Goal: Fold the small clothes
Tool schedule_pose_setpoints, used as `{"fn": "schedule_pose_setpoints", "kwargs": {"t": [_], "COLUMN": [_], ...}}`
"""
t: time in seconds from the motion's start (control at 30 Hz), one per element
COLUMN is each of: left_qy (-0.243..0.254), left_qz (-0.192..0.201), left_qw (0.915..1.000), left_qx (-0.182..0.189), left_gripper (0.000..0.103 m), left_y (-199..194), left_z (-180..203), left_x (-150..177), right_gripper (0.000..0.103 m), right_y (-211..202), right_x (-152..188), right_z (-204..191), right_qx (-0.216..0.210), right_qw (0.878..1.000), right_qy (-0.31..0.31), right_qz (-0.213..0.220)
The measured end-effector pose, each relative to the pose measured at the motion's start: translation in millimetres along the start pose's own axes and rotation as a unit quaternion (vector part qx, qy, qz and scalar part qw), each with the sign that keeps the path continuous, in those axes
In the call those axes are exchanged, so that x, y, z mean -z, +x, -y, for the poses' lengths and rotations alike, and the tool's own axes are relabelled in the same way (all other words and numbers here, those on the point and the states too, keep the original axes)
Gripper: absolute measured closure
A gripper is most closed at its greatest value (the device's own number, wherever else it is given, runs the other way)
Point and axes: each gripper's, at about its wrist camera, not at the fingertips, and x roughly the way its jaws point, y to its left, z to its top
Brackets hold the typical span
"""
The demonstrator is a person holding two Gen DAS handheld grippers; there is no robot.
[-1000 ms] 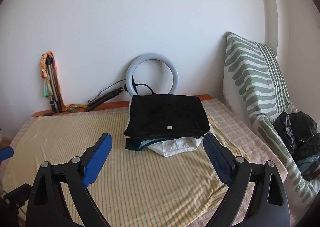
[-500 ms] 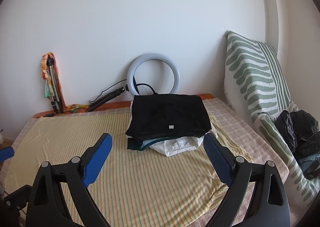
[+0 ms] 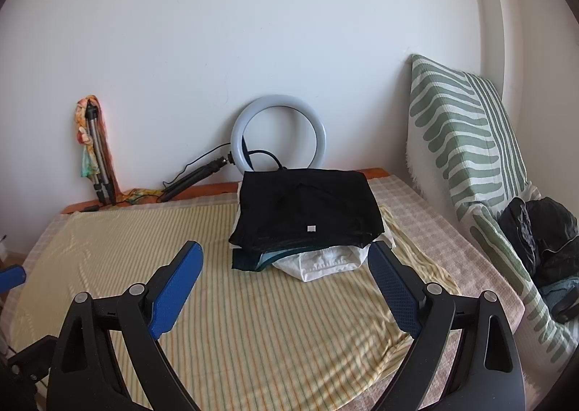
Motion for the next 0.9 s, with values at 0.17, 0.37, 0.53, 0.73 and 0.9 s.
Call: {"fn": "schedule_pose_setpoints", "kwargs": {"t": [0.17,0.37,0.53,0.73,0.9], "left_qy": [-0.001,0.000,0.000,0.000,0.001], "left_qz": [0.000,0.000,0.001,0.002,0.001], "left_qw": [1.0000,1.0000,1.0000,1.0000,1.0000], "left_qx": [0.000,-0.001,-0.002,-0.002,-0.003], "left_gripper": [0.000,0.000,0.000,0.000,0.000], "left_y": [-0.2,-0.3,-0.8,-1.2,-1.2], "left_z": [0.7,0.9,1.4,1.6,1.4], "left_x": [0.0,0.1,-1.1,-1.7,-2.1], "right_gripper": [0.010,0.010,0.010,0.010,0.010], "right_y": [-0.4,0.0,0.0,0.7,1.5], "right_x": [-0.4,-0.5,-0.4,-0.6,-0.8], "right_z": [-0.5,-0.5,-0.8,-0.8,-0.7], "right_qx": [-0.002,-0.004,-0.005,-0.006,-0.006], "right_qw": [1.000,1.000,1.000,1.000,1.000], "right_qy": [0.000,0.001,0.001,0.002,0.002], "right_qz": [-0.002,-0.003,-0.003,-0.005,-0.006]}}
